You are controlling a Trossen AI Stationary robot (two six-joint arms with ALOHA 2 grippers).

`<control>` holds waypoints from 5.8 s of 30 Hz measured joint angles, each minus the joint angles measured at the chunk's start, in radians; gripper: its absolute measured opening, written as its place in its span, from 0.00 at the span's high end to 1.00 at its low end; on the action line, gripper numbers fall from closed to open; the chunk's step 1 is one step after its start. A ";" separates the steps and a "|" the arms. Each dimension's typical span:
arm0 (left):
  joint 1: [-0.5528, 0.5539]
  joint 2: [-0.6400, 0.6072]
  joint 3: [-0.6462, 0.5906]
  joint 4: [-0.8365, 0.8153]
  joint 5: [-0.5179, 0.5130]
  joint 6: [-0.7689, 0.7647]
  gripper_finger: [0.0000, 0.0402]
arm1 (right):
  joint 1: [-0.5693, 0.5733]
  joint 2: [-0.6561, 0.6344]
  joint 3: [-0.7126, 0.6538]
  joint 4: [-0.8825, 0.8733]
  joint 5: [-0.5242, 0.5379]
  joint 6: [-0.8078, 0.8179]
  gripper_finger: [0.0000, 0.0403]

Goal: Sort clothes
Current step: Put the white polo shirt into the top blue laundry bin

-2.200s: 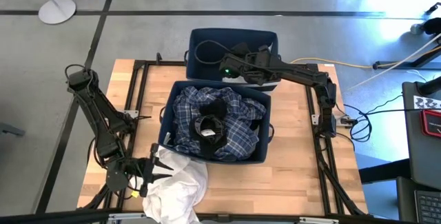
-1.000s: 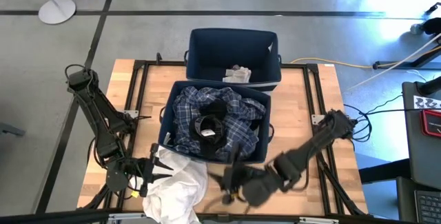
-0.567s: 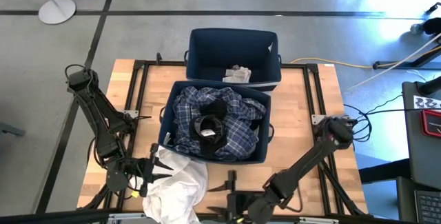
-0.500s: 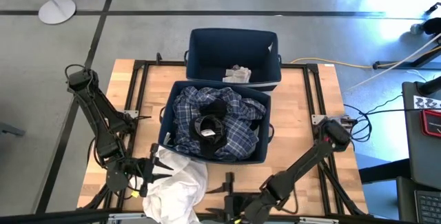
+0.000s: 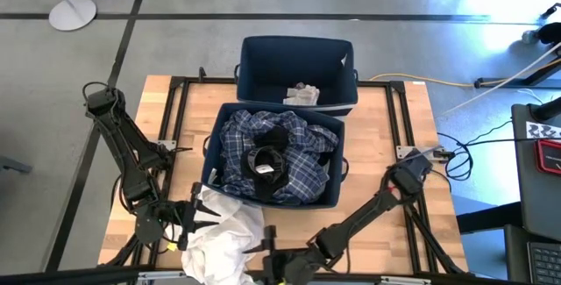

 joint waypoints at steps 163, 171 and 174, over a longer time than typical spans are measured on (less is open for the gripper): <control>0.145 0.418 -0.034 0.454 0.224 -0.072 0.37 | -0.141 0.070 0.086 -0.287 -0.151 0.561 0.41; 0.145 0.418 -0.034 0.484 0.224 -0.061 0.37 | -0.141 0.110 0.088 -0.268 -0.009 0.537 0.41; 0.145 0.418 -0.035 0.525 0.225 -0.030 0.37 | -0.145 0.119 0.088 -0.259 -0.007 0.533 0.41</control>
